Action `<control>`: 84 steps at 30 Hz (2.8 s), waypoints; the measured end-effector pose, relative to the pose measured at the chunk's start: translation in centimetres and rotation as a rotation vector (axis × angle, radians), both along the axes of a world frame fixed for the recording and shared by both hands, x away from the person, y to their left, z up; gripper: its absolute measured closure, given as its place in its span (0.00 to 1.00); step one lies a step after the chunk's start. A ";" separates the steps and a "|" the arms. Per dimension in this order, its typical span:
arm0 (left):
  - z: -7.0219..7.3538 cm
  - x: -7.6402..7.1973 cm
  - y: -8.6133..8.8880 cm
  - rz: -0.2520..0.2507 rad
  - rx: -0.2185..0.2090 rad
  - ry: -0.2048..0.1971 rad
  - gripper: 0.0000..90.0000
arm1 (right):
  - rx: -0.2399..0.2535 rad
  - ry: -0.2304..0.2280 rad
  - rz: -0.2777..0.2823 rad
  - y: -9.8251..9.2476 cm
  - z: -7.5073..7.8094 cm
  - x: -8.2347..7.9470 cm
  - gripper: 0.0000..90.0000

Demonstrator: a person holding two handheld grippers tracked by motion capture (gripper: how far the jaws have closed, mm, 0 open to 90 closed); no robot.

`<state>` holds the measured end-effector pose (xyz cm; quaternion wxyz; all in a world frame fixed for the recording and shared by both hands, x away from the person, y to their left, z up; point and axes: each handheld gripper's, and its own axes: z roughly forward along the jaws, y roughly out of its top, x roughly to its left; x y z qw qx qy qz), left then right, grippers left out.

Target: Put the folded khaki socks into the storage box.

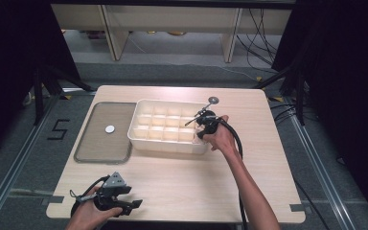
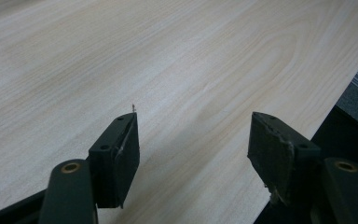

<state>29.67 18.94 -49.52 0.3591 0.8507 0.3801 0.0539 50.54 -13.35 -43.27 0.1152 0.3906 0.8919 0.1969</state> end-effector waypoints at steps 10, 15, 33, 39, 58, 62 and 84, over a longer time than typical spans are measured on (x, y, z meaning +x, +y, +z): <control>0.0 0.1 0.1 -0.008 0.008 -0.010 0.37 | -0.026 0.027 0.022 0.3 -0.4 -0.1 0.81; 0.0 0.0 0.0 -0.019 0.002 -0.001 0.37 | -0.006 0.026 0.030 0.1 -0.5 -0.1 0.77; -0.1 0.1 0.0 -0.011 -0.006 0.007 0.37 | 0.117 0.018 0.017 -0.8 1.3 0.2 0.93; -0.1 0.1 0.1 -0.014 0.008 0.001 0.37 | 0.090 0.057 0.014 -0.4 0.3 0.3 0.94; 0.0 -0.1 0.0 -0.005 -0.009 0.011 0.37 | 0.037 0.128 0.026 0.6 -1.9 0.7 0.95; 0.0 -0.1 0.0 -0.004 -0.005 0.007 0.37 | 0.047 0.130 0.021 0.5 -1.9 0.8 0.94; 0.0 -0.1 0.2 -0.015 0.012 -0.002 0.37 | -0.033 0.078 0.022 0.3 -1.1 0.7 0.94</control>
